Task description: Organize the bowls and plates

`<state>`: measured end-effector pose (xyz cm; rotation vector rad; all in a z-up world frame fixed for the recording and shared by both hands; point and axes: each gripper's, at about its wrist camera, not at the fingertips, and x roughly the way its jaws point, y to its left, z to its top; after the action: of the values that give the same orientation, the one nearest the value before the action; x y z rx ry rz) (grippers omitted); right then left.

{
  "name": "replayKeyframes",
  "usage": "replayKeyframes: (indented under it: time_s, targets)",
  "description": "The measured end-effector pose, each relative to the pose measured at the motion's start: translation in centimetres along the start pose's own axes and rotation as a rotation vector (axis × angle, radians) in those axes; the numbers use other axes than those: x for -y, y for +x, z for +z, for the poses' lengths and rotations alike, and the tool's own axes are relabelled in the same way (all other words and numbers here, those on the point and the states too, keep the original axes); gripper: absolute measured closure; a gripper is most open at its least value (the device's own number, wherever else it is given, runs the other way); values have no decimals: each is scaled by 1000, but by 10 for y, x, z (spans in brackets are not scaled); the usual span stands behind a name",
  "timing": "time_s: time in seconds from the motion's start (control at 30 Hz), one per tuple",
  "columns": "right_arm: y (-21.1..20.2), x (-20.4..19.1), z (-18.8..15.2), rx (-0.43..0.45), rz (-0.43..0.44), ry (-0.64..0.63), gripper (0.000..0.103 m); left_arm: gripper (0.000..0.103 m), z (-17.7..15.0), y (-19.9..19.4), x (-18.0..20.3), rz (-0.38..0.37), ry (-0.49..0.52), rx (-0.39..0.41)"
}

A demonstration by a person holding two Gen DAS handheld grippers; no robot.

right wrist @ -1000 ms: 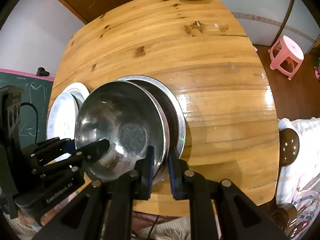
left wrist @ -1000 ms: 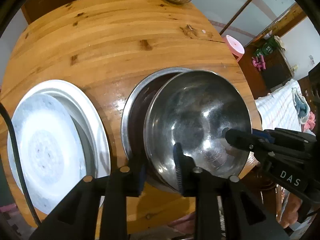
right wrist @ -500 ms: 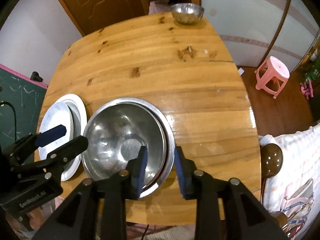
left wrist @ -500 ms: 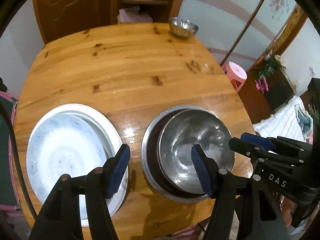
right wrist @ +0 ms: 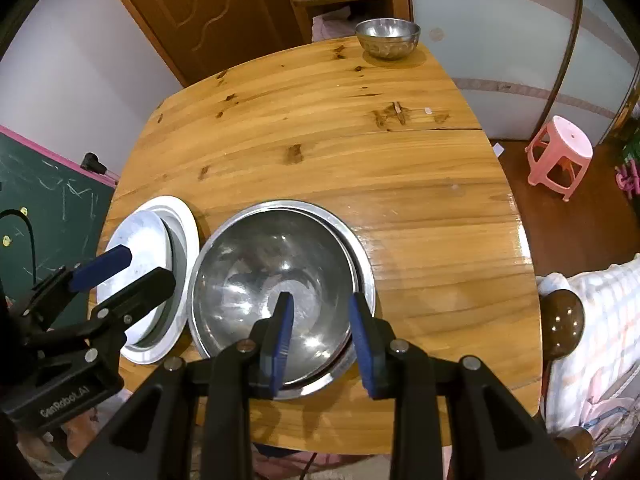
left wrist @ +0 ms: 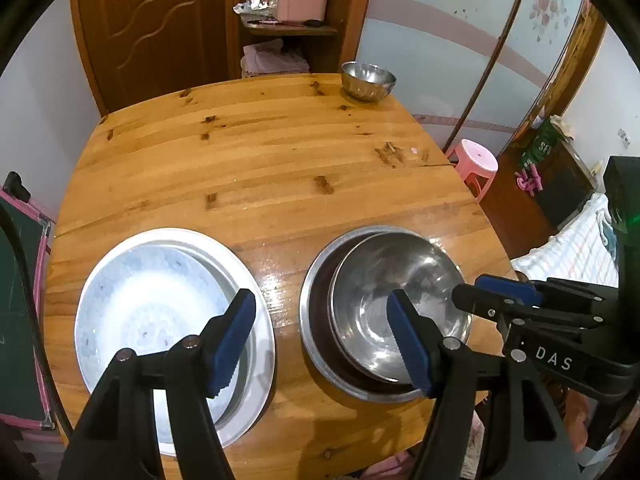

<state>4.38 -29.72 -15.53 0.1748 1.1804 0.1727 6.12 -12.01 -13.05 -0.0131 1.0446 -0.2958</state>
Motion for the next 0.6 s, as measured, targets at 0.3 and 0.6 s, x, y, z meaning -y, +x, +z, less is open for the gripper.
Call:
replayKeyframes:
  time_s: [0.3,0.6]
  targets:
    - [-20,10,13,39,66,17,74,35,20,-16,4,-37,-6,53]
    - [-38,20,38,78,94,8,74,28,62,-36,15,-77,15,113]
